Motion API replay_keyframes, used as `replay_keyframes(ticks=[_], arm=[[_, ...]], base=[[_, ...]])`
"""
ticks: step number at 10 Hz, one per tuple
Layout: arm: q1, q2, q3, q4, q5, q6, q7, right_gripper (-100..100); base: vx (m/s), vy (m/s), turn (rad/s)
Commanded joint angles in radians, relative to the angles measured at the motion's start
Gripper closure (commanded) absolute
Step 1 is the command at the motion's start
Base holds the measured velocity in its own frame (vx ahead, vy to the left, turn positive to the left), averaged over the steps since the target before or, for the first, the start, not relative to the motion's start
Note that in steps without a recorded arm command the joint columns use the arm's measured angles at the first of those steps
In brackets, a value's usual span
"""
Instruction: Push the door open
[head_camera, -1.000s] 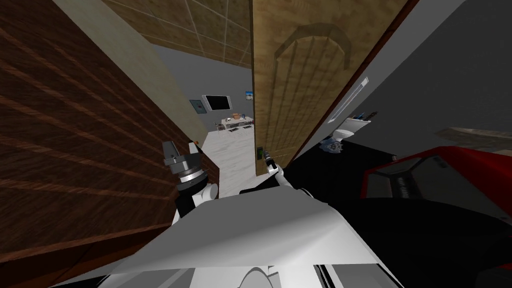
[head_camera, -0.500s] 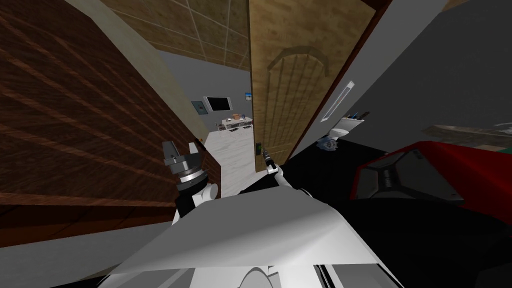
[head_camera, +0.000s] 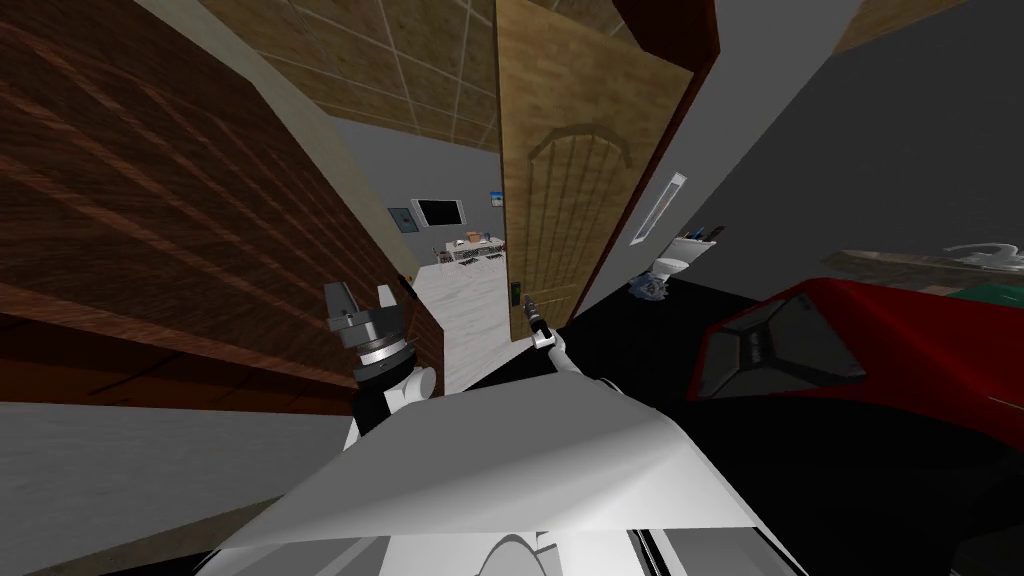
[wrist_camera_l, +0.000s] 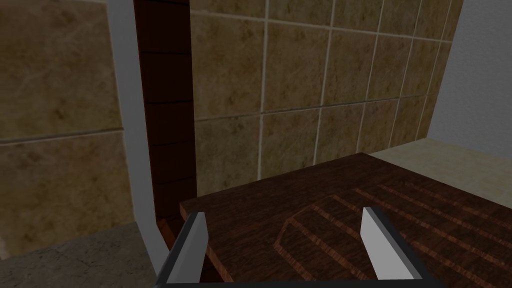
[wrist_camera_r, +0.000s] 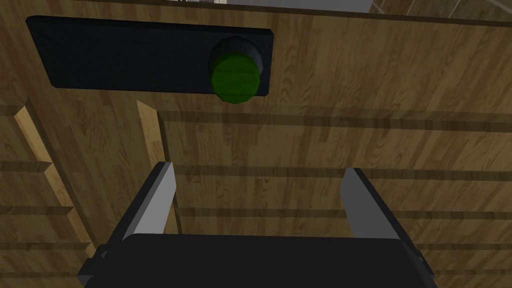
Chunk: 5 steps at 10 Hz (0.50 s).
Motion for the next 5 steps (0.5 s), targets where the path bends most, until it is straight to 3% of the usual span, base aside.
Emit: replay_keyframes(ticks=[1,5], arm=[[-0.001,-0.003,-0.003,0.003,0.0,-0.004,0.001,-100],[-0.006,-0.003,-0.013,0.015,-0.001,-0.017,0.005,-100]], base=[[0.16,0.015,0.016],[0.202,0.03,0.021]])
